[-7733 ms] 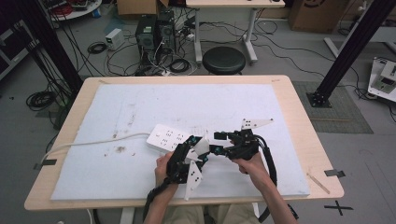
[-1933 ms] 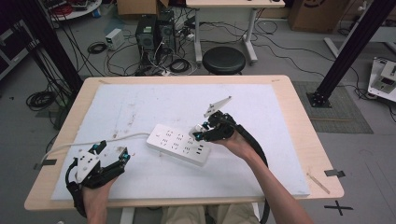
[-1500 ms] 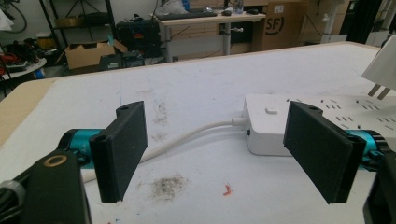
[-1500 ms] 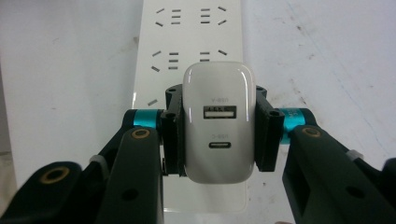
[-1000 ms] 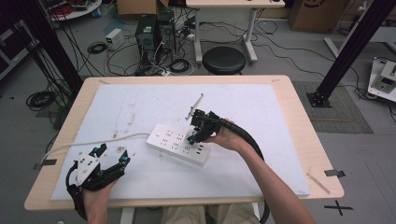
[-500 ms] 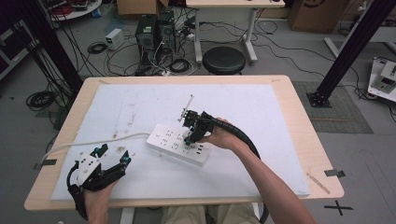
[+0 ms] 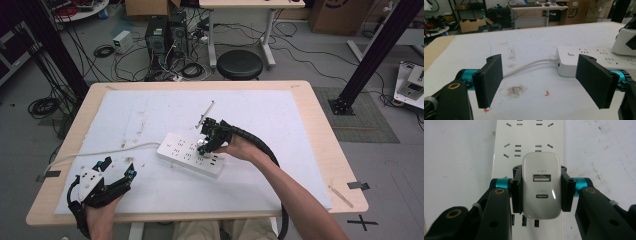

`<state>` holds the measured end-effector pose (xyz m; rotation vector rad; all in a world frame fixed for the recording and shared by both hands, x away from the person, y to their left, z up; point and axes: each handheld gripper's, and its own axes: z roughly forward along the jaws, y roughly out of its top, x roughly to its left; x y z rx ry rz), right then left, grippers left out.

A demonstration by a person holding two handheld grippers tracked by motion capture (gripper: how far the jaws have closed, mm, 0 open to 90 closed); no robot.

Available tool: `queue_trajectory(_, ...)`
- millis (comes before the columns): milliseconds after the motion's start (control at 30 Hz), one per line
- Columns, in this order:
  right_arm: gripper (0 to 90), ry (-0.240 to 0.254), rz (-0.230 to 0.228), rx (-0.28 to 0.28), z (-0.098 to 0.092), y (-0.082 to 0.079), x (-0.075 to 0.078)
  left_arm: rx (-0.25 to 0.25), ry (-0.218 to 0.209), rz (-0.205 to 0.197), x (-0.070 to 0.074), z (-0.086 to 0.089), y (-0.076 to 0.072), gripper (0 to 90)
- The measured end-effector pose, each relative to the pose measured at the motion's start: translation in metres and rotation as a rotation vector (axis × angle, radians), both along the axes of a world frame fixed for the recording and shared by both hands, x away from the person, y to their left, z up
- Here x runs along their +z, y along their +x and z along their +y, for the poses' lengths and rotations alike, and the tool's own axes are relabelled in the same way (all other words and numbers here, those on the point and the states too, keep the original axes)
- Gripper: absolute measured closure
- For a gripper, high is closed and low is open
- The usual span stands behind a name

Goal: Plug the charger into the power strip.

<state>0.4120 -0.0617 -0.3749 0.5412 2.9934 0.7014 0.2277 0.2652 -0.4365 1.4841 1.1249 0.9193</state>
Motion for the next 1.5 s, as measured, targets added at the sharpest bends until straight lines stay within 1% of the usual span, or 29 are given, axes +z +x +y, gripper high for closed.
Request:
queue_trajectory(33,64.0,-0.001,-0.029,0.008,0.001,-0.003,-0.001,0.001,-0.003,0.003,0.0,-0.001,0.0,22.0)
queue_trajectory(100,64.0,-0.003,-0.035,0.001,0.001,-0.005,-0.001,0.0,0.0,0.002,0.0,-0.001,0.001,22.0)
queue_trajectory(133,64.0,0.004,-0.048,0.008,0.001,-0.005,-0.001,0.0,0.0,0.002,0.0,-0.001,0.001,22.0)
queue_trajectory(167,64.0,0.004,-0.048,0.008,0.001,-0.005,-0.001,-0.004,-0.001,0.004,0.0,-0.001,0.002,22.0)
queue_trajectory(200,64.0,0.008,-0.061,0.002,0.001,-0.008,-0.002,-0.005,0.003,0.005,0.0,-0.002,0.003,22.0)
queue_trajectory(233,64.0,0.008,-0.061,0.002,0.001,-0.008,-0.002,-0.005,0.003,0.005,0.0,-0.002,0.003,22.1)
queue_trajectory(267,64.0,0.032,-0.068,0.005,-0.002,-0.008,-0.004,-0.009,0.001,-0.004,0.002,-0.005,0.005,22.0)
queue_trajectory(300,64.0,0.04,-0.062,-0.001,-0.002,-0.008,-0.005,-0.011,0.004,-0.003,0.002,-0.005,0.005,22.1)
queue_trajectory(333,64.0,0.04,-0.062,-0.001,-0.002,-0.008,-0.005,-0.011,0.004,-0.003,0.002,-0.005,0.005,22.1)
queue_trajectory(367,64.0,0.053,-0.06,0.004,-0.004,-0.006,-0.006,-0.014,0.009,0.0,0.002,-0.007,0.005,22.1)
queue_trajectory(433,64.0,0.062,-0.053,0.002,-0.005,-0.005,-0.006,-0.015,0.01,0.006,0.001,-0.007,0.005,22.1)
queue_trajectory(467,64.0,0.067,-0.047,0.002,-0.006,-0.004,-0.007,-0.014,0.014,0.009,0.001,-0.006,0.004,22.1)
queue_trajectory(500,64.0,0.074,-0.033,-0.006,-0.007,-0.002,-0.007,-0.012,0.007,0.008,0.0,-0.006,0.004,22.1)
queue_trajectory(567,64.0,0.079,-0.031,-0.001,-0.007,-0.002,-0.007,-0.01,0.01,0.008,0.001,-0.005,0.004,22.1)
queue_trajectory(633,64.0,0.086,-0.029,-0.007,-0.008,-0.002,-0.008,-0.007,0.014,0.007,0.001,-0.004,0.003,22.1)
queue_trajectory(733,64.0,0.084,-0.041,-0.004,-0.007,-0.003,-0.009,-0.006,0.016,0.01,0.001,-0.004,0.003,22.1)
queue_trajectory(767,64.0,0.083,-0.072,-0.005,-0.007,-0.007,-0.009,-0.002,0.009,0.008,0.001,-0.004,0.003,22.1)
queue_trajectory(867,63.9,0.084,-0.078,-0.007,-0.007,-0.009,-0.01,-0.007,0.009,0.012,0.0,-0.005,0.004,22.1)
queue_trajectory(967,63.9,0.071,-0.094,-0.002,-0.005,-0.011,-0.01,-0.009,0.01,0.012,-0.001,-0.007,0.005,22.1)
queue_trajectory(1100,63.9,0.074,-0.091,-0.003,-0.005,-0.01,-0.011,-0.008,0.014,0.018,-0.002,-0.006,0.005,22.1)
queue_trajectory(1133,63.9,0.081,-0.075,-0.006,-0.006,-0.008,-0.011,-0.008,0.009,0.016,-0.002,-0.007,0.005,22.1)
queue_trajectory(1233,63.9,0.087,-0.068,-0.004,-0.007,-0.007,-0.011,-0.008,0.01,0.016,-0.001,-0.007,0.005,22.1)
queue_trajectory(1267,63.9,0.101,-0.044,-0.006,-0.009,-0.003,-0.012,-0.011,0.016,0.015,0.0,-0.007,0.005,22.1)
queue_trajectory(1467,63.9,0.104,-0.039,-0.011,-0.009,-0.003,-0.013,-0.009,0.013,0.017,0.0,-0.008,0.004,22.1)
queue_trajectory(1500,63.9,0.104,-0.054,-0.012,-0.009,-0.005,-0.014,-0.008,0.012,0.014,0.0,-0.009,0.003,22.2)
